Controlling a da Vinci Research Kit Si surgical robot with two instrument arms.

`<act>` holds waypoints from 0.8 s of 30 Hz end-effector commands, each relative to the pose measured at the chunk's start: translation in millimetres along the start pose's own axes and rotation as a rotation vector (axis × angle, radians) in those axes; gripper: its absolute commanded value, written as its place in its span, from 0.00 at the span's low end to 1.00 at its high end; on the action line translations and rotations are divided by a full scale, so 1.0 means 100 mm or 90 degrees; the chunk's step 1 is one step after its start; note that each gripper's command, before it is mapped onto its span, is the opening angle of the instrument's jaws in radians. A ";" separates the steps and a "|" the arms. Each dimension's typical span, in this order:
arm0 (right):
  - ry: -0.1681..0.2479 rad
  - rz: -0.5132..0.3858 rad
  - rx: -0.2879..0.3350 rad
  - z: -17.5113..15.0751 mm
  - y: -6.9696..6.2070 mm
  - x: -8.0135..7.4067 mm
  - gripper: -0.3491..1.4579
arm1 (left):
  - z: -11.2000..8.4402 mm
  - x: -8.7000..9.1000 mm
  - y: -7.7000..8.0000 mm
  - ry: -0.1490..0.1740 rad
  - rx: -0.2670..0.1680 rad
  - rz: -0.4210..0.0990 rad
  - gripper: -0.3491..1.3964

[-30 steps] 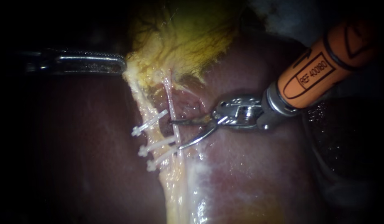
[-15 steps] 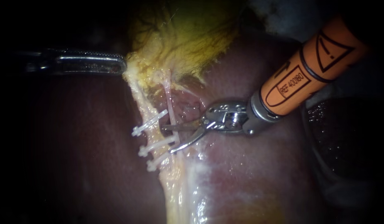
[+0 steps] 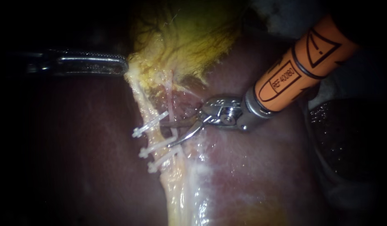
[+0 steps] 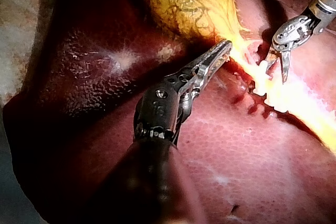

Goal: Go to the cutting position left tube

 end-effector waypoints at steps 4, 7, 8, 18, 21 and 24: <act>0.005 0.010 0.021 0.008 0.002 0.006 0.90 | 0.000 0.000 0.000 0.000 0.000 0.000 0.00; 0.015 0.011 0.034 0.015 0.003 0.010 0.90 | 0.000 0.000 0.000 0.000 0.000 0.000 0.00; 0.015 0.014 0.036 0.018 0.003 0.011 0.90 | 0.000 0.000 0.000 0.000 0.000 0.000 0.00; 0.024 0.024 0.081 0.048 -0.004 0.020 0.90 | 0.001 0.001 0.001 0.000 0.000 0.000 0.00; 0.034 0.028 0.096 0.056 -0.006 0.022 0.90 | 0.001 0.001 0.001 0.000 0.000 0.000 0.00; 0.043 0.031 0.108 0.061 -0.008 0.025 0.90 | 0.001 0.001 0.001 0.000 0.000 0.000 0.00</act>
